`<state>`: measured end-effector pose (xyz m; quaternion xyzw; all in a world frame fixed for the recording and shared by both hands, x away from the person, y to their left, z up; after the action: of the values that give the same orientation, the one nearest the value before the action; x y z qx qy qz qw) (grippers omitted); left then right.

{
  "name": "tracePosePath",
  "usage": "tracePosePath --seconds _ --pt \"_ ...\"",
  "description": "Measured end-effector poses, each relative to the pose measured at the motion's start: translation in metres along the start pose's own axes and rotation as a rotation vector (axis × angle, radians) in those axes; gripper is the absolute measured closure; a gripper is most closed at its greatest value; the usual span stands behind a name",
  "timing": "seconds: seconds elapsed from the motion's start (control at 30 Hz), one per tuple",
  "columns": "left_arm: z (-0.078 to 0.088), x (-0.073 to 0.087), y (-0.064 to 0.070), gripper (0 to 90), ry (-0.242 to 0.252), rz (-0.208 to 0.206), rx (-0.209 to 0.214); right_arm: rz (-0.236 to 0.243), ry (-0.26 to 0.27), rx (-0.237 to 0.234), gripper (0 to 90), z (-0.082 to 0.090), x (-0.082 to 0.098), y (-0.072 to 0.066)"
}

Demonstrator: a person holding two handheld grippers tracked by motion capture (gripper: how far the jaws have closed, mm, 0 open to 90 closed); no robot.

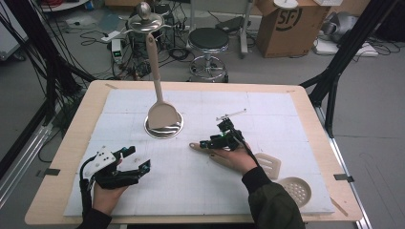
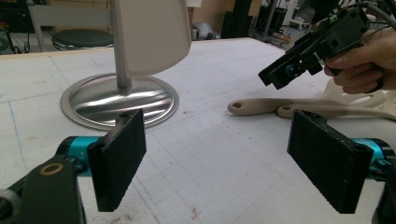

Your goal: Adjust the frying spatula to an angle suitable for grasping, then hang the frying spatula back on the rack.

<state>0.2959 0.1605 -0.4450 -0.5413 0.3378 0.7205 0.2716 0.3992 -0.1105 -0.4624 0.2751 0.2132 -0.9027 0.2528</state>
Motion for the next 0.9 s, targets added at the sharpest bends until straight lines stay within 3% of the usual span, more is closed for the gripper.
tracePosePath --seconds 0.33,0.9 --pt "0.0 0.0 0.0 20.0 -0.002 0.001 -0.001 0.025 -0.056 0.006 40.4 -0.011 0.006 -0.003" --pt "0.0 0.0 -0.001 20.0 -0.002 0.002 0.0 0.079 -0.092 0.038 45.2 -0.016 0.01 0.001"
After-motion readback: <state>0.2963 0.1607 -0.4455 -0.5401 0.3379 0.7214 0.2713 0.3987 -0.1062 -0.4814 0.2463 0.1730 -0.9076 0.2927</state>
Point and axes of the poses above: each handheld gripper's, and its own axes: z roughly backward along the jaws, x roughly out of its underside, y roughly to its right, the point moved 7 cm from there along -z, roughly forward along the jaws, and after that the axes turned 10 degrees about x, right-handed, at the moved point
